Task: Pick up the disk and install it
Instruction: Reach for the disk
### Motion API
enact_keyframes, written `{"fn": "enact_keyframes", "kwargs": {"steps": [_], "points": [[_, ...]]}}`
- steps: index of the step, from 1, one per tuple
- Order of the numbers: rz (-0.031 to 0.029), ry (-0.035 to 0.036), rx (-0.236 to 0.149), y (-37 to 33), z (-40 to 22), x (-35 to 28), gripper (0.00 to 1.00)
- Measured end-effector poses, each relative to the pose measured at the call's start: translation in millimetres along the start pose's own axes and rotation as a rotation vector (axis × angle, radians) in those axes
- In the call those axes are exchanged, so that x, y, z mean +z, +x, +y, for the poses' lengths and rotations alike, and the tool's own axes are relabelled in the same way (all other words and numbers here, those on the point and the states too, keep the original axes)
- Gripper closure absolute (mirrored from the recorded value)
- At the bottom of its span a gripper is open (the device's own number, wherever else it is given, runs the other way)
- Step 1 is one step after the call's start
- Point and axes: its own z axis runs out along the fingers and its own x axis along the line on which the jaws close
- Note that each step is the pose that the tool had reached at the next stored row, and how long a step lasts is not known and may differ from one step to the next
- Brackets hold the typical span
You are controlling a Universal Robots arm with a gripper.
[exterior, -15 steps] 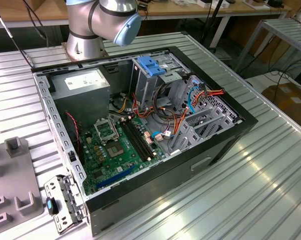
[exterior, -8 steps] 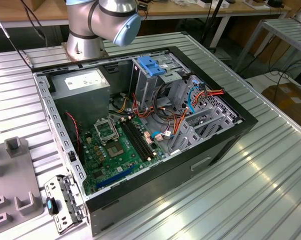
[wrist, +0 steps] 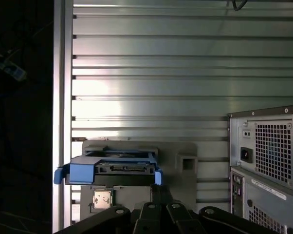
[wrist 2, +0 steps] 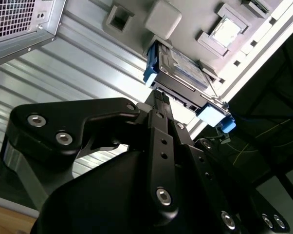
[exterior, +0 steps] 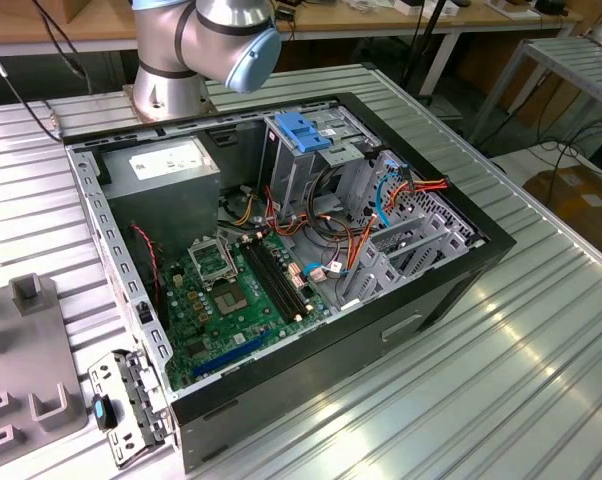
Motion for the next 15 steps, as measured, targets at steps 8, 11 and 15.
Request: {"fn": "enact_keyframes", "kwargs": {"steps": [8, 11, 15], "points": [[-0.0001, 0.0000, 0.000, 25.0, -0.1, -0.5, 0.89], [0.0001, 0.0001, 0.001, 33.4, -0.1, -0.7, 0.89], [-0.0001, 0.0000, 0.001, 41.7, -0.1, -0.8, 0.89]]}}
